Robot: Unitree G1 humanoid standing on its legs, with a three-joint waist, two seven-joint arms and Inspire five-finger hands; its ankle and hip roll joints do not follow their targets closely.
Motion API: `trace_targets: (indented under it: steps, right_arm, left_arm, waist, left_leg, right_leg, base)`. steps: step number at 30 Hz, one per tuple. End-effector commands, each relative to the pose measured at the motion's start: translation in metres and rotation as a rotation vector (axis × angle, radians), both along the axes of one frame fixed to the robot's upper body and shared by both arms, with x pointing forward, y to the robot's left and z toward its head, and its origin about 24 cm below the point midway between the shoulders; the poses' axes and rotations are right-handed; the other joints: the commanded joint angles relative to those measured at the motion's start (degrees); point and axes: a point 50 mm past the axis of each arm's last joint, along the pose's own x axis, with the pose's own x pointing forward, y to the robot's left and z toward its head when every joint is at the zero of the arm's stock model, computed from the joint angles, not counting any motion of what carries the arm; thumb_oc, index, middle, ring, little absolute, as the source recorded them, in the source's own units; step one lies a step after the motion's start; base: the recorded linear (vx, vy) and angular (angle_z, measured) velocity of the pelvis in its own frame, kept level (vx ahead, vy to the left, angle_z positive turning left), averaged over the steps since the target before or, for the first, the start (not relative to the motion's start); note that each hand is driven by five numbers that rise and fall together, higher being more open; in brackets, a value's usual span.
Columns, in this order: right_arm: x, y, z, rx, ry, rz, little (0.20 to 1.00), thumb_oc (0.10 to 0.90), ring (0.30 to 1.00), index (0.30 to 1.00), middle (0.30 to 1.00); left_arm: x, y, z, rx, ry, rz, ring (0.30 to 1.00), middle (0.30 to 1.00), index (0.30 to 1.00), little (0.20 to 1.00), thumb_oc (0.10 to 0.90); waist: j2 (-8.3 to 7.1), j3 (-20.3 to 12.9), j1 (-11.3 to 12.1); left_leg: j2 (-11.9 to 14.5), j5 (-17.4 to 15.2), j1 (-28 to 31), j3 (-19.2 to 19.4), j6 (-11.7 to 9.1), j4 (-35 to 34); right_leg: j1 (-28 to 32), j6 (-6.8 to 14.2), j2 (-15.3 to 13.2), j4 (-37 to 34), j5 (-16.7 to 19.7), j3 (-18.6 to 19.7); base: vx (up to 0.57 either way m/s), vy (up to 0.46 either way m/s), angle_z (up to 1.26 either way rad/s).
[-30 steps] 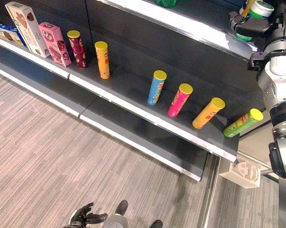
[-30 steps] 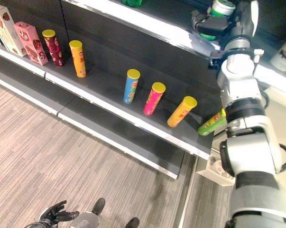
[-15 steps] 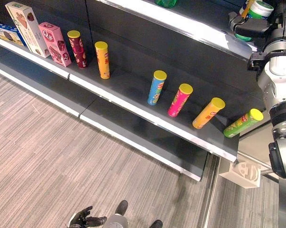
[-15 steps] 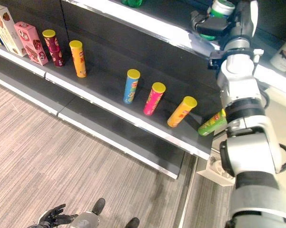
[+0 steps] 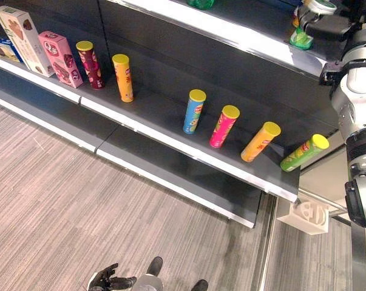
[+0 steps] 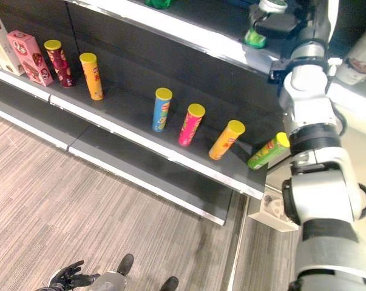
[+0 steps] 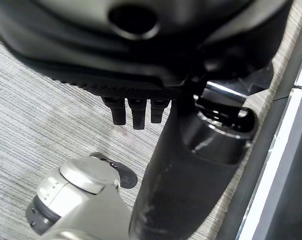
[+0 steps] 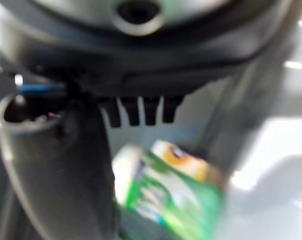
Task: Put the goods on the table back onto the shelves and tidy them up.
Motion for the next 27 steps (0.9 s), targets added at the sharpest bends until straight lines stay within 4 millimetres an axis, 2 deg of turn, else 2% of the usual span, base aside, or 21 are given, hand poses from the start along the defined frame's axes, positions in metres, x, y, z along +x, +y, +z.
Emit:
trace_targets:
  steps: [1,7,9,11,12,14,16,17,20,21,25,27]
  right_arm:
    - [-0.054,0.003,0.076,-0.122,-0.388,-0.007,0.900,0.800,0.900,0.900,0.900]
    - [-0.075,0.016,0.086,-0.138,-0.518,0.097,0.900,0.800,0.900,0.900,0.900]
    - [-0.095,0.024,0.093,-0.190,-0.614,0.129,0.900,0.800,0.900,0.900,0.900]
    - [-0.095,0.023,0.091,-0.188,-0.612,0.126,0.900,0.800,0.900,0.900,0.900]
    - [-0.118,0.028,0.096,-0.259,-0.711,0.124,0.900,0.800,0.900,0.900,0.900]
    - [-0.131,0.031,0.091,-0.303,-0.756,0.125,0.900,0.800,0.900,0.900,0.900]
    - [-0.159,0.043,0.082,-0.393,-0.845,0.192,0.900,0.800,0.900,0.900,0.900]
    - [-0.163,0.043,0.078,-0.410,-0.849,0.194,0.900,0.800,0.900,0.900,0.900]
    - [-0.181,0.037,0.066,-0.484,-0.842,0.161,0.900,0.800,0.900,0.900,0.900]
    - [-0.182,0.037,0.064,-0.509,-0.821,0.152,0.900,0.800,0.900,0.900,0.900]
    - [-0.182,0.032,0.065,-0.532,-0.789,0.124,0.900,0.800,0.900,0.900,0.900]
    - [-0.180,0.030,0.067,-0.530,-0.774,0.116,0.900,0.800,0.900,0.900,0.900]
  left_arm:
    - [0.001,0.008,0.005,0.064,-0.017,-0.061,0.900,0.900,0.900,0.900,0.800]
    - [0.002,0.005,0.005,0.051,-0.028,-0.053,0.900,0.900,0.900,0.900,0.800]
    - [0.004,0.002,0.005,0.036,-0.046,-0.048,0.900,0.900,0.900,0.900,0.800]
    - [0.003,0.003,0.005,0.039,-0.044,-0.050,0.900,0.900,0.900,0.900,0.800]
    - [0.006,-0.004,0.007,0.018,-0.078,-0.051,0.900,0.900,0.900,0.900,0.800]
    - [0.003,-0.004,0.007,0.017,-0.076,-0.056,0.900,0.900,0.900,0.900,0.800]
    - [0.003,-0.008,0.009,-0.005,-0.104,-0.056,0.900,0.900,0.900,0.900,0.800]
    - [0.004,-0.008,0.011,-0.008,-0.117,-0.062,0.900,0.900,0.900,0.900,0.800]
    - [0.014,-0.010,0.019,-0.010,-0.171,-0.127,0.900,0.900,0.900,0.900,0.800]
    - [0.012,-0.009,0.020,-0.005,-0.166,-0.145,0.900,0.900,0.900,0.900,0.800]
    - [0.011,-0.005,0.024,0.005,-0.181,-0.158,0.900,0.900,0.900,0.900,0.800]
    - [0.010,-0.003,0.026,0.005,-0.188,-0.172,0.900,0.900,0.900,0.900,0.800]
  waist:
    - [-0.52,-2.22,0.16]
    - [-0.69,-2.31,-0.62]
    - [-0.59,-2.33,-1.39]
    - [-0.73,-2.38,-1.25]
    - [-0.09,-2.27,-2.76]
    - [-0.47,-2.47,-3.08]
    - [-0.27,-2.26,-5.84]
    - [-0.30,-2.11,-6.31]
    - [-0.02,-0.49,-10.69]
    - [-0.12,0.24,-11.89]
    - [-0.13,1.04,-12.41]
    - [0.36,1.27,-12.37]
  left_leg:
    - [1.95,-3.00,1.79,7.87,-0.18,-2.49]
    - [1.93,-3.22,2.01,8.49,0.06,-2.49]
    - [1.89,-3.44,2.14,9.07,0.19,-2.49]
    - [1.90,-3.45,2.17,9.11,0.19,-2.49]
    - [1.79,-3.77,2.41,9.87,0.60,-2.49]
    - [1.79,-4.06,2.66,10.95,0.95,-2.49]
    - [1.05,-4.74,3.60,14.86,2.43,-2.49]
    - [0.89,-5.11,4.05,15.80,2.93,-2.49]
    - [0.52,-6.72,6.57,20.90,4.90,-2.49]
    - [0.31,-7.61,8.09,23.03,5.27,-2.49]
    - [0.43,-7.67,8.69,26.14,5.67,-2.49]
    - [1.09,-7.98,8.99,27.80,5.62,-2.49]
  right_leg:
    - [3.78,5.83,-3.86,1.33,-1.92,-0.92]
    - [3.53,5.88,-3.97,1.35,-1.72,-0.15]
    - [3.32,6.02,-4.08,1.29,-1.56,0.46]
    - [3.33,6.02,-4.07,1.28,-1.55,0.50]
    - [2.86,6.26,-4.28,1.25,-1.20,1.61]
    - [2.18,6.51,-4.45,1.36,-0.78,3.09]
    - [-0.33,7.55,-5.58,2.29,1.20,7.54]
    - [-1.14,7.82,-5.75,2.98,1.59,9.00]
    - [-6.66,9.12,-6.48,10.01,2.33,16.80]
    - [-7.92,9.81,-6.73,10.60,3.49,18.72]
    - [-9.47,10.11,-6.55,10.43,5.50,20.76]
    - [-9.33,10.37,-7.36,10.40,5.70,18.75]
  base:
    - [0.00,0.000,0.00]
    - [-0.01,0.021,-0.05]
    - [0.00,0.025,-0.06]
    - [-0.01,0.030,-0.06]
    - [-0.02,0.067,-0.10]
    - [-0.03,0.115,-0.47]
    - [-0.05,0.230,-0.95]
    - [-0.04,0.236,-1.52]
    - [-0.06,0.307,-1.49]
    - [-0.06,0.218,-1.27]
    - [-0.05,0.076,-1.14]
    - [-0.05,0.012,-0.85]
